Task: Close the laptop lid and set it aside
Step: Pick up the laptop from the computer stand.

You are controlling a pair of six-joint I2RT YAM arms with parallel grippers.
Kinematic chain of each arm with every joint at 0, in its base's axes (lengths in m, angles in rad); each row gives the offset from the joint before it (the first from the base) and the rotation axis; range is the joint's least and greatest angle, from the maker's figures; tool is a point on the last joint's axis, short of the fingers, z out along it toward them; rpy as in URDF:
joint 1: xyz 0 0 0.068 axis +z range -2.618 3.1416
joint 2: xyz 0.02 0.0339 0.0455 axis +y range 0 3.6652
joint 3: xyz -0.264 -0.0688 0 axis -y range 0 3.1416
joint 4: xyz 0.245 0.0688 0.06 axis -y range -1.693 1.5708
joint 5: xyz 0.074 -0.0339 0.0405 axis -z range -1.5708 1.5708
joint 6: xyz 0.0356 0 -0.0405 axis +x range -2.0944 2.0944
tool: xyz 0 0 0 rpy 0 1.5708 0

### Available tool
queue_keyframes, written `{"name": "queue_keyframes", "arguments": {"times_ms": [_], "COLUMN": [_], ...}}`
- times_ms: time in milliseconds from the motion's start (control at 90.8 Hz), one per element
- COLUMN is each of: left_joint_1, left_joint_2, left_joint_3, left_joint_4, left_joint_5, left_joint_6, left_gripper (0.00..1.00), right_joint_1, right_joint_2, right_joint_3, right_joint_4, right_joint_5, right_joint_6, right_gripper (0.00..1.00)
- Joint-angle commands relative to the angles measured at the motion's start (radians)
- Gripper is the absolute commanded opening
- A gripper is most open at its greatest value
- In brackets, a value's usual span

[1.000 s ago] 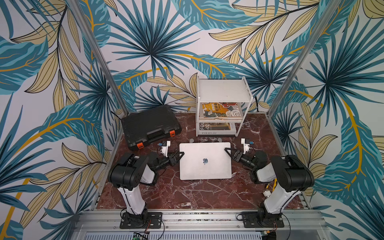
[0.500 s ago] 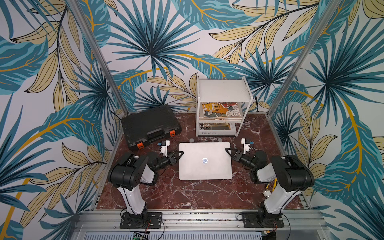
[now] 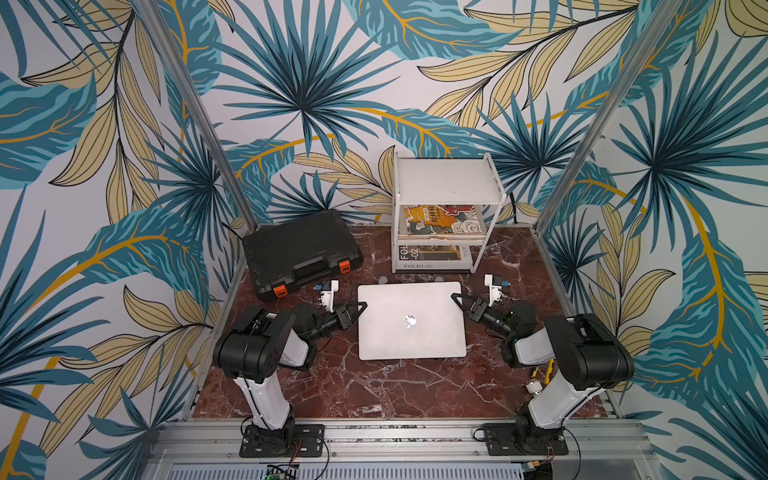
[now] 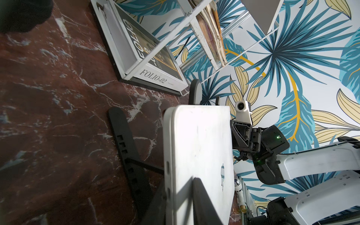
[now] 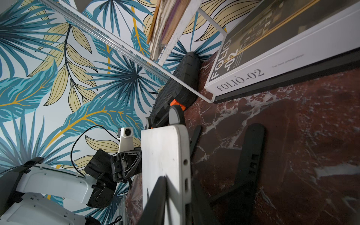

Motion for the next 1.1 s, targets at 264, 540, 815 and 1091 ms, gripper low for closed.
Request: {"name": "queue_keyframes", "arguments": {"times_ms": [264,540,815,1091], "left_joint_1": [-0.018,-0.025,-0.025,-0.025], "left_joint_2": [-0.288,-0.441,-0.423,-0.420], "left_joint_3": [0.097,0.184,0.188,0.228], "left_joint_4": [-0.476,-0.802,-0.806,-0.843], "left_joint_5": [-0.075,-0.112,-0.125,-0.127], "left_joint_6": [0.136,0.190,0.200,0.184], "left_gripper": [0.06,0.05,0.05,0.04], "right_joint_1": [0.049,0.137,0.164,0.169], "right_joint_2": [-0.091,-0.070,-0.121,-0.151], "right_joint_3": [0.028,0.098,0.114,0.116], "right_joint_4": [0.028,0.027,0.027,0.028], "right_joint_5": [-0.043,-0.050,-0.074,-0.103], "right_joint_6": [0.179,0.241,0.317,0.375], "right_gripper": [0.03,0.05,0.10,0.15]}}
